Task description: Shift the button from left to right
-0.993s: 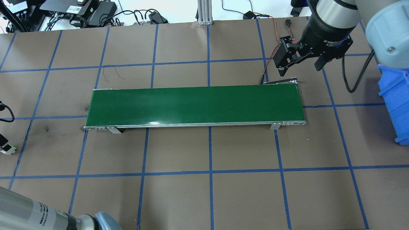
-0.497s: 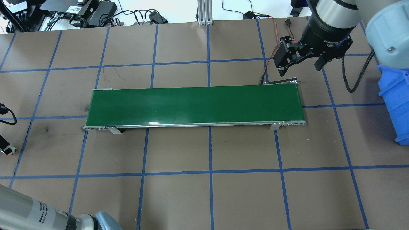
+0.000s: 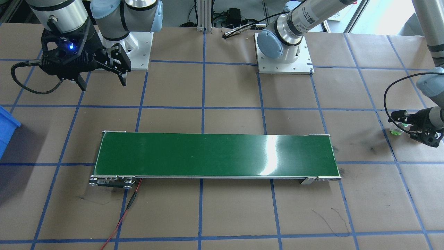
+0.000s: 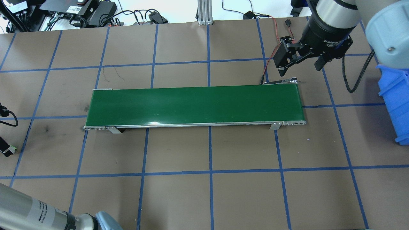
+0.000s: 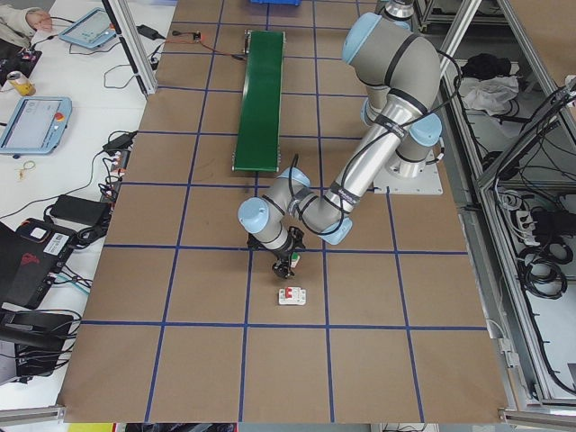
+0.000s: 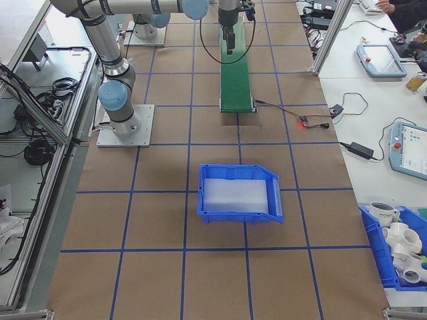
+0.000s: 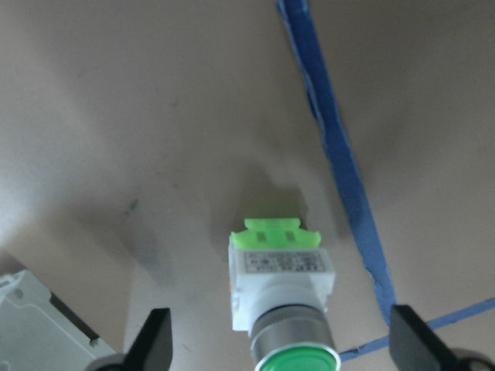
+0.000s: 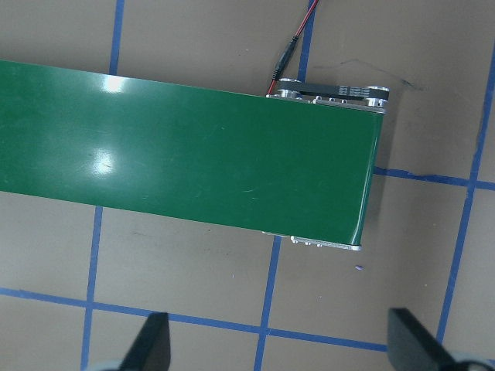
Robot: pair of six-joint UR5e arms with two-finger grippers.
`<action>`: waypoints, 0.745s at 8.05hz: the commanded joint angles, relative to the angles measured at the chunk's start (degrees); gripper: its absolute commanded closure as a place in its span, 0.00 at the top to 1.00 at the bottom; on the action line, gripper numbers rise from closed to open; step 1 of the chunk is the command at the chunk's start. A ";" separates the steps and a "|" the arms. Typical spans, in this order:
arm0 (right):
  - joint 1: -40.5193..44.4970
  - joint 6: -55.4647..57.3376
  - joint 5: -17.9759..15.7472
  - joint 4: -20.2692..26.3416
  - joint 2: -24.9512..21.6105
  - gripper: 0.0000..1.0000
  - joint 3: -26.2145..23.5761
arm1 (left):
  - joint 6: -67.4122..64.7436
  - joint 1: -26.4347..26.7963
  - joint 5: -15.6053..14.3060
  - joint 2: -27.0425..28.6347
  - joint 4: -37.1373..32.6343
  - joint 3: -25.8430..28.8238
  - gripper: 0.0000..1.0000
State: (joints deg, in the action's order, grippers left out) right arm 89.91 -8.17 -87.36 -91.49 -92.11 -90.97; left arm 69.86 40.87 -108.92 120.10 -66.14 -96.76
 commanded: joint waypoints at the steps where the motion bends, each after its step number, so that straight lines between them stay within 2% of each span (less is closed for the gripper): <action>1: 0.00 0.00 0.00 0.00 0.00 1.00 0.00 | 0.97 0.00 -0.33 0.31 -0.05 -0.01 0.36; 2: 0.00 0.00 0.00 0.00 0.00 1.00 0.00 | 1.59 0.00 -0.41 0.31 -0.05 0.08 0.00; 4: 0.00 0.00 0.00 0.00 0.00 1.00 0.00 | 2.03 0.00 -0.15 -0.29 -0.13 0.17 0.00; 6: 0.00 0.00 0.00 0.00 0.00 1.00 0.00 | 2.21 0.79 0.81 -4.84 -3.80 0.70 0.00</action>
State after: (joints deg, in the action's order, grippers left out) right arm 89.91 -8.17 -87.36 -91.50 -92.11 -90.97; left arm 71.86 40.94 -108.96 119.04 -66.91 -96.35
